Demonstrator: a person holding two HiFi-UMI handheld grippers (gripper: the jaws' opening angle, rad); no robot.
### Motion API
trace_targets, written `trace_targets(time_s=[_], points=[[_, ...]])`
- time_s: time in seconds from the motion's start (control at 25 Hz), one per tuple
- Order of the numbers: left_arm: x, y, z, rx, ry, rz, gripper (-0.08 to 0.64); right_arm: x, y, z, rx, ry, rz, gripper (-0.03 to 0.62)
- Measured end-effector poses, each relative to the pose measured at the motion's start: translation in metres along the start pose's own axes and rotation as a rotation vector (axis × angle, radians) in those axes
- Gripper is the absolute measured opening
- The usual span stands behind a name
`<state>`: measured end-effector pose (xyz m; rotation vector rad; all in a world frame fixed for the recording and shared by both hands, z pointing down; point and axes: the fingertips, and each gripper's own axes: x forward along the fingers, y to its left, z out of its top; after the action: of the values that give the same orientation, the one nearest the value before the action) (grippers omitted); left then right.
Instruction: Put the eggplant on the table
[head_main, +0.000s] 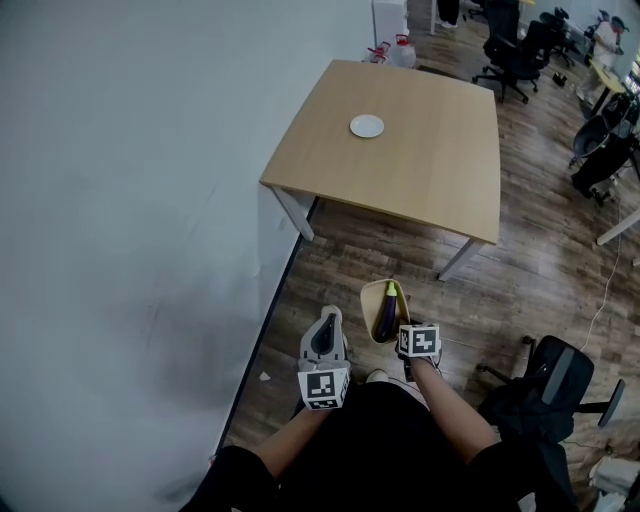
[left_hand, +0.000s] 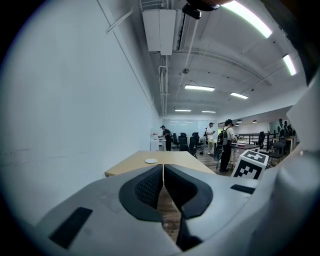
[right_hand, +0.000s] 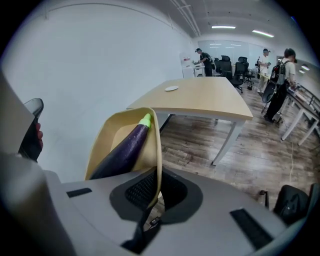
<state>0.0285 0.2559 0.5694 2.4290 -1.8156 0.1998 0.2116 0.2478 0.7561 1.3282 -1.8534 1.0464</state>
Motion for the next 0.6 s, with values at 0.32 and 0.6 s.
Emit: trace_targets(time_s=[0.32,0.6], points=[[0.051,0.022,0.005,0.008,-0.013,0.016,0.018,0.024,0.002,0.036,0.037,0.033,0.004,0.063],[0.119,0.048,0.005,-0.059,0.005,-0.025,0.018,0.054,-0.006,0.089,0.016,0.065,-0.022,0.063]])
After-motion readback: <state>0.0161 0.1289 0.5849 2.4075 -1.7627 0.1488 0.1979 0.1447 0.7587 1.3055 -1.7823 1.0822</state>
